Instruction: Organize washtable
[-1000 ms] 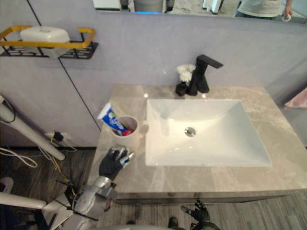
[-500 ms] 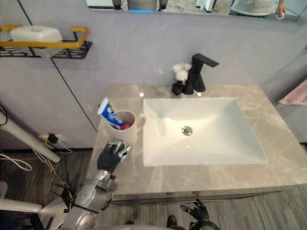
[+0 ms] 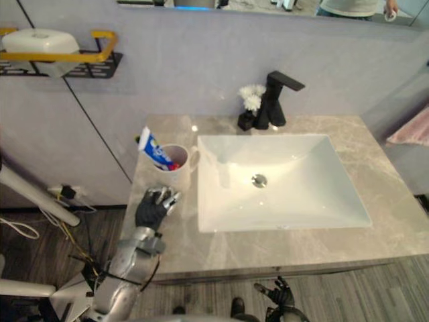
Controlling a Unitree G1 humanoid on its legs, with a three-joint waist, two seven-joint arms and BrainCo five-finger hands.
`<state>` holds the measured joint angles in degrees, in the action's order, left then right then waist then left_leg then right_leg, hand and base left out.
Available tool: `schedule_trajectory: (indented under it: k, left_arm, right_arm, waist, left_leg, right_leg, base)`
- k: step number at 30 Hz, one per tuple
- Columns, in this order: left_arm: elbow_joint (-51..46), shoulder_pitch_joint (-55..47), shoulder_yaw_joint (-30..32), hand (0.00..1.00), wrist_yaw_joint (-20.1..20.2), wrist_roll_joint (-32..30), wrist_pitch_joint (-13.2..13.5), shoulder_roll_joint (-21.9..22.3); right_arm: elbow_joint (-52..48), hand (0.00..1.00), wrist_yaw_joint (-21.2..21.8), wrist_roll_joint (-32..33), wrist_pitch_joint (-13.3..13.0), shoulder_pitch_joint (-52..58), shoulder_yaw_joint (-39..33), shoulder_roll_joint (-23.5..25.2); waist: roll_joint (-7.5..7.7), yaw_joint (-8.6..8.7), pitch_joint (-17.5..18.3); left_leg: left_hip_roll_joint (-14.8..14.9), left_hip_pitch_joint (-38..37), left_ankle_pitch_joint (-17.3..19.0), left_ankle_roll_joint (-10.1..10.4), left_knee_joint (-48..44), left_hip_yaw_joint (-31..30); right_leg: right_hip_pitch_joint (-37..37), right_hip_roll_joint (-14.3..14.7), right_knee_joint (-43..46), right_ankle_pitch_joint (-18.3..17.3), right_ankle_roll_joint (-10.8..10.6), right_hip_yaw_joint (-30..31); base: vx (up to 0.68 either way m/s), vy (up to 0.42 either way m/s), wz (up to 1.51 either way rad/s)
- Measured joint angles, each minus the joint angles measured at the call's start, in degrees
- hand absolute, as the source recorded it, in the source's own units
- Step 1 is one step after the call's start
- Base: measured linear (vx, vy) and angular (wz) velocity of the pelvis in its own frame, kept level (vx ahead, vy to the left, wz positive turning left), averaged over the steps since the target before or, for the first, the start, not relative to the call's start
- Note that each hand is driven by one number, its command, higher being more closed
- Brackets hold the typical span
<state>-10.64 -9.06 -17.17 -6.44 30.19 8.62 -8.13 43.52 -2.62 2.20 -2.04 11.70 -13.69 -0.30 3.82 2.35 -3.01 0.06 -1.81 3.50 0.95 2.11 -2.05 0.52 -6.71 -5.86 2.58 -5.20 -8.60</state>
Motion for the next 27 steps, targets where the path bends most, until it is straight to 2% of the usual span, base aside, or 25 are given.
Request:
schedule_trajectory:
  k: [3, 19, 27]
  left_arm:
    - [1.2, 1.3, 0.3, 1.0, -0.4, 0.0, 0.7, 0.1]
    - [5.2, 8.2, 2.6, 1.0, -4.1, -0.8, 1.1, 0.7]
    - [6.8, 11.6, 3.9, 1.0, -5.2, -1.7, 1.2, 1.1]
  right_arm:
    - [-0.3, 0.0, -0.1, 0.0, 0.0, -0.1, 0.0, 0.0]
    - [-2.3, 0.0, -1.0, 0.6, 0.0, -0.4, -2.2, 1.1]
    - [-2.3, 0.0, -1.0, 0.6, 0.0, -0.6, -2.2, 1.1]
  waist:
    - [0.14, -0.05, -0.1]
    - [0.78, 0.2, -0.6]
    - [1.11, 1.54, -1.0]
  left_leg:
    - [0.0, 0.1, 0.0, 0.0, 0.0, 0.8]
    - [0.1, 0.3, 0.0, 0.0, 0.3, 2.5]
    - [0.2, 0.2, 0.0, 0.0, 0.7, 2.6]
  right_leg:
    - [-0.5, 0.0, 0.0, 0.3, -0.1, 0.8]
    - [-1.8, 0.2, 0.0, 0.8, 0.0, 2.5]
    - [-1.9, 0.3, 0.0, 0.8, 0.0, 2.6]
  base:
    - [-0.04, -0.005, -0.12]
    - [-0.02, -0.007, -0.05]
    - [0.0, -0.002, -0.02]
